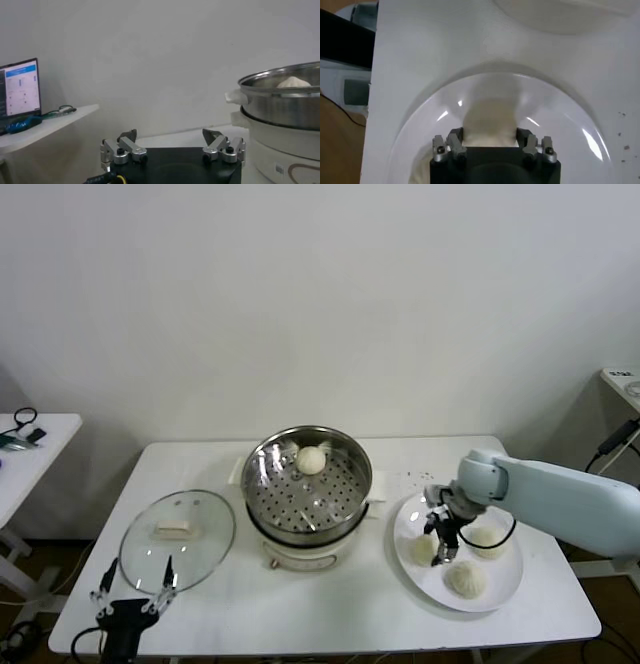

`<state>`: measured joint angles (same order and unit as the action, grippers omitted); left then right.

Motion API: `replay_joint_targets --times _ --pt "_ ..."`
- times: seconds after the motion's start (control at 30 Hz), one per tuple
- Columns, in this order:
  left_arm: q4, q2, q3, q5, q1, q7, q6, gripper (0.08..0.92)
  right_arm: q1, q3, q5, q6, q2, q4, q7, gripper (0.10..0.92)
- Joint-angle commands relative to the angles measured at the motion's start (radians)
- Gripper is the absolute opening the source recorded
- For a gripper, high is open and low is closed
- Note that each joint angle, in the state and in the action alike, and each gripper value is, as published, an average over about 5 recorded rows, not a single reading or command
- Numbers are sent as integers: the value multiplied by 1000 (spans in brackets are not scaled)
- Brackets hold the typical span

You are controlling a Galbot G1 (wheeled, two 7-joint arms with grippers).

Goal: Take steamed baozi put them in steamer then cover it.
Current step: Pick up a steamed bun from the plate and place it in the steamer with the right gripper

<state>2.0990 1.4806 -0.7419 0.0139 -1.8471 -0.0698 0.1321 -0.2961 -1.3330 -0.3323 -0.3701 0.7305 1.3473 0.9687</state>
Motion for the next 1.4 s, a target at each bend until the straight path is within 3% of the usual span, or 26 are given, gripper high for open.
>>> replay_joint_targets --times 0.03,0.3,0.63,1.1,1.4 --pt "6 -2 2 0 -5 -1 0 823 -273 -102 -101 52 -5 -10 36 679" --pt "8 1 18 -6 -8 -2 -2 823 -577 -267 -299 84 101 -35 59 679" --pt "2 2 40 -15 1 -2 -5 823 -618 -256 -495 33 362 -121 32 672" --pt "13 -7 41 -16 -4 -3 -3 823 -448 -164 -470 4 676 -294 -5 677" --pt "25 -3 41 -21 -4 -3 -8 823 -350 -153 -445 -3 764 -333 -23 679"
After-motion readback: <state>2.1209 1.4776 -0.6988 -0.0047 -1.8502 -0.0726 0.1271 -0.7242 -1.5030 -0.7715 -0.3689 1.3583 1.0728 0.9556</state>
